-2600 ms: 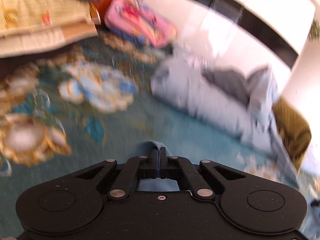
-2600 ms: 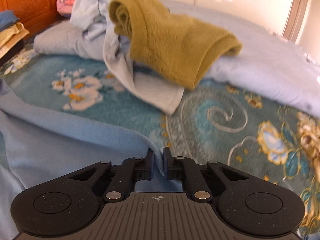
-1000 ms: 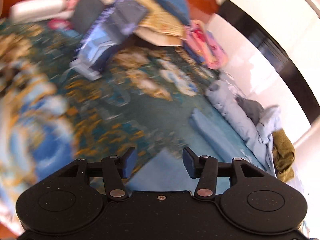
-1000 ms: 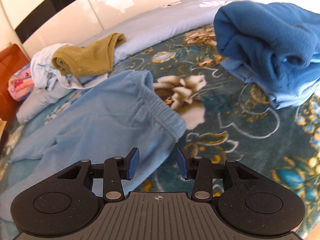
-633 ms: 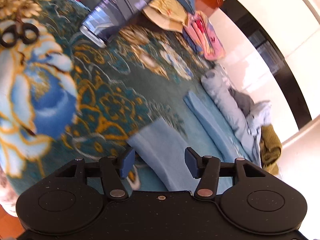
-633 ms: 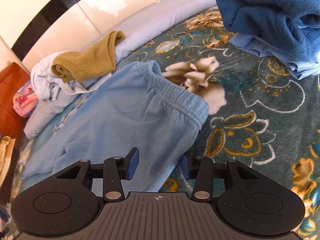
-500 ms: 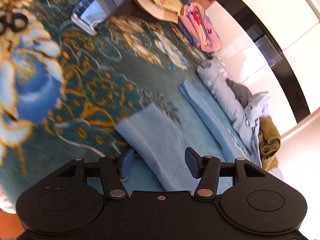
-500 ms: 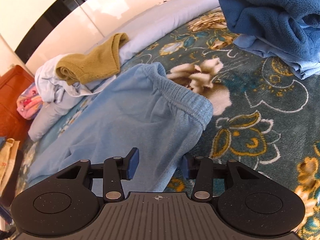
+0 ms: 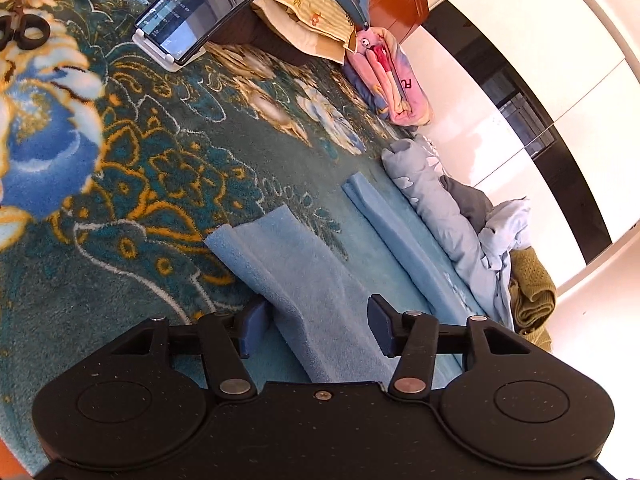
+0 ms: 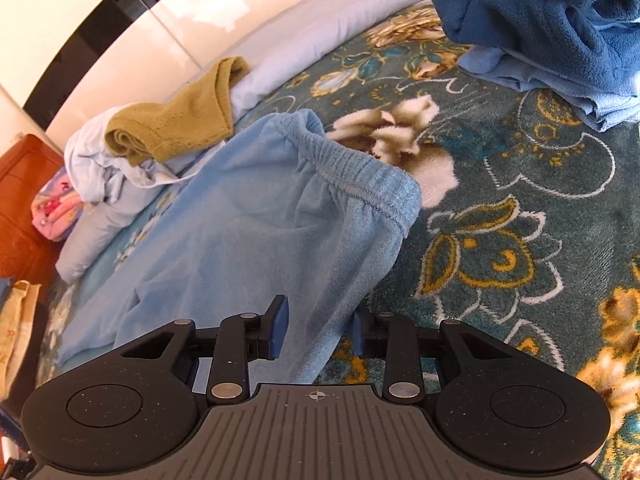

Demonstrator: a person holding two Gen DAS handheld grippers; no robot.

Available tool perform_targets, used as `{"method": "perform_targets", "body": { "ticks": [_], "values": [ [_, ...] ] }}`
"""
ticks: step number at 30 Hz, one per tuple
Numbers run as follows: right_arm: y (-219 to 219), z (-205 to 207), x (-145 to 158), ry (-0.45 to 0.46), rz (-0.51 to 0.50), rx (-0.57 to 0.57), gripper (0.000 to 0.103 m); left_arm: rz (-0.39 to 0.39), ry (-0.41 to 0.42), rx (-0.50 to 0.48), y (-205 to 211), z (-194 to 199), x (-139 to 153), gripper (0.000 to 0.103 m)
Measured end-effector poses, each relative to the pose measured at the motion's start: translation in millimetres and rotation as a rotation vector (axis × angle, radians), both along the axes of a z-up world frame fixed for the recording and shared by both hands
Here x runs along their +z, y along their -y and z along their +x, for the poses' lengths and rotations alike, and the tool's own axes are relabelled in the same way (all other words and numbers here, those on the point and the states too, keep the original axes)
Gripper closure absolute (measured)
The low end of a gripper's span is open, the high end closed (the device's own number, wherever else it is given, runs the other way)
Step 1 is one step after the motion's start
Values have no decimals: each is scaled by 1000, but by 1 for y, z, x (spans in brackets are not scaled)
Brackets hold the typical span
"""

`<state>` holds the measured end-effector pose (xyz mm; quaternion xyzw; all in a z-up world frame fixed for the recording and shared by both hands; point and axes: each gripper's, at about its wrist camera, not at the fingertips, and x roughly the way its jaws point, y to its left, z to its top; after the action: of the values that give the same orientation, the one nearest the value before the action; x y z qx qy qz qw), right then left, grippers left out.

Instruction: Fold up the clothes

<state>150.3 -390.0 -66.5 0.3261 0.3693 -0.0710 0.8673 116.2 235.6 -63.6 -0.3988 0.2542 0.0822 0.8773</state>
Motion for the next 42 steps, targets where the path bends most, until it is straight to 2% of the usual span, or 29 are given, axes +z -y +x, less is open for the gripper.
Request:
{"method": "perform_targets", "body": {
  "ticks": [2,4,5,7,10,14,16,22,28,36,38,40,42],
  "values": [
    [2,0,-1,4,13,-10,75,-8,-24,25,-3,0,0,83],
    [4,-1,-1,3,26,-21,82,-46,-27,63,-9,-3,-2,90],
    [5,-1,-1,1,33,-27,82,-52,-27,72,-10,-4,-3,94],
    [6,-1,1,-1,35,-36,87,-15,-34,72,-8,-4,0,102],
    [8,-3,8,5,12,-51,98,6,-22,73,-8,-4,7,103],
    [7,-10,26,44,-30,-47,101,29,31,78,-7,-5,26,103],
    [7,-14,33,60,-55,-40,101,71,44,57,-5,-8,35,103],
    [21,-36,46,116,-42,-57,102,113,80,37,-2,-18,53,103],
    [30,-33,45,99,-17,-45,102,103,47,9,-3,-2,49,103],
    [26,-30,20,27,-12,-35,100,73,9,-7,-7,2,29,103],
    [26,-32,15,16,-8,-34,91,60,7,-12,-10,0,22,103],
    [25,-32,10,11,1,-23,76,58,2,-22,-12,-1,16,103],
    [24,-31,6,1,-7,-19,73,50,2,-30,-14,-2,11,103]
  ]
}}
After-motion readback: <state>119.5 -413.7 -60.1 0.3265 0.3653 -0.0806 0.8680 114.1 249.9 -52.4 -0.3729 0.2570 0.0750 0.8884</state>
